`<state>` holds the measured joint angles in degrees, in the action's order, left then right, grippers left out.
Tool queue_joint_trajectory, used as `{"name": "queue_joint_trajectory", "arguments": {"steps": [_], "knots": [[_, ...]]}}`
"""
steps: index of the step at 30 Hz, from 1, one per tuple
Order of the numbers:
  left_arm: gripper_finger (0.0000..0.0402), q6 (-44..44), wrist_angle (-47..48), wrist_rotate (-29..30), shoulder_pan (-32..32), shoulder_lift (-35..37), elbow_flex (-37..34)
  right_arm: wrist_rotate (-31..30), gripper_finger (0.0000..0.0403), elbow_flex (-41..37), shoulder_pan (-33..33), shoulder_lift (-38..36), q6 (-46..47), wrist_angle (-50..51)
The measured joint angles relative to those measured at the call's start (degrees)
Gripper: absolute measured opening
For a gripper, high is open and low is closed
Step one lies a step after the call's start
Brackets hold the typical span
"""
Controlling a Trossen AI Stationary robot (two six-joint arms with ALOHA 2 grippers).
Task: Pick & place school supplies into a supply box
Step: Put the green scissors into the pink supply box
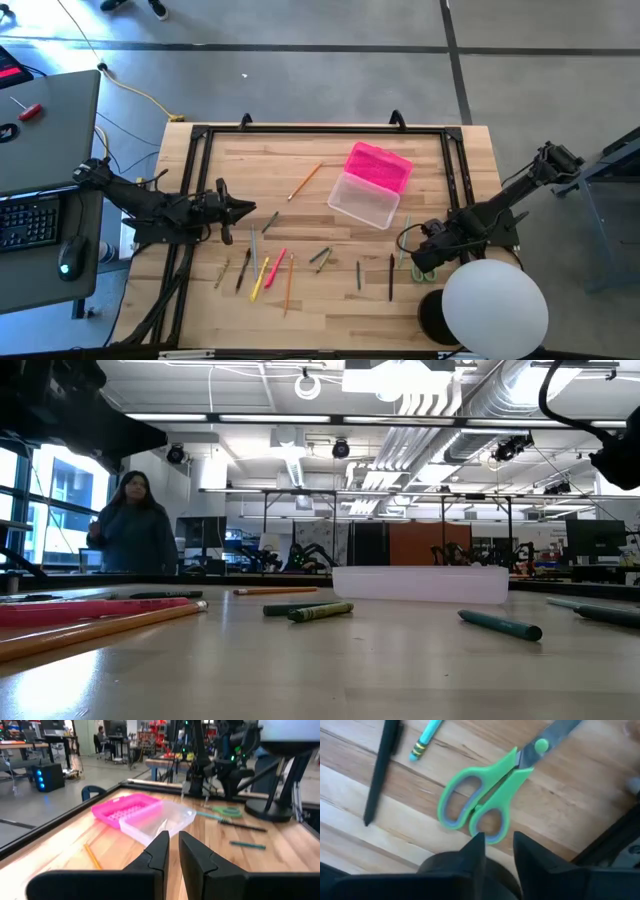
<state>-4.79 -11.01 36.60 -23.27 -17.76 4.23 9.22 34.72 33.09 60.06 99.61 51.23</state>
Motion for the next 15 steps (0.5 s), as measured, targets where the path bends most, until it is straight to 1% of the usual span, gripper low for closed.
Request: {"name": "queue_joint_trajectory", "arguments": {"steps": [2, 5, 10, 12, 15], "knots": [[0.0074, 0.0, 1.5, 0.0, 0.0, 0.0, 0.0, 0.1, 0.0110, 0.0, 0.7, 0.6, 2.8, -1.4], [0.0074, 0.0, 3.2, 0.0, 0.0, 0.0, 0.0, 1.3, 0.0120, 0.0, 1.8, 3.8, 5.0, -1.1], [0.0074, 0.0, 5.2, 0.0, 0.0, 0.0, 0.0, 5.4, 0.0118, 0.0, 2.2, 10.8, 5.6, -2.1], [0.0074, 0.0, 5.2, 0.0, 0.0, 0.0, 0.0, 5.7, 0.0115, 0.0, 2.2, 12.3, 5.6, -2.7], [0.0074, 0.0, 5.2, 0.0, 0.0, 0.0, 0.0, 4.2, 0.0113, 0.0, 2.2, 13.2, 5.6, -5.8]]}}
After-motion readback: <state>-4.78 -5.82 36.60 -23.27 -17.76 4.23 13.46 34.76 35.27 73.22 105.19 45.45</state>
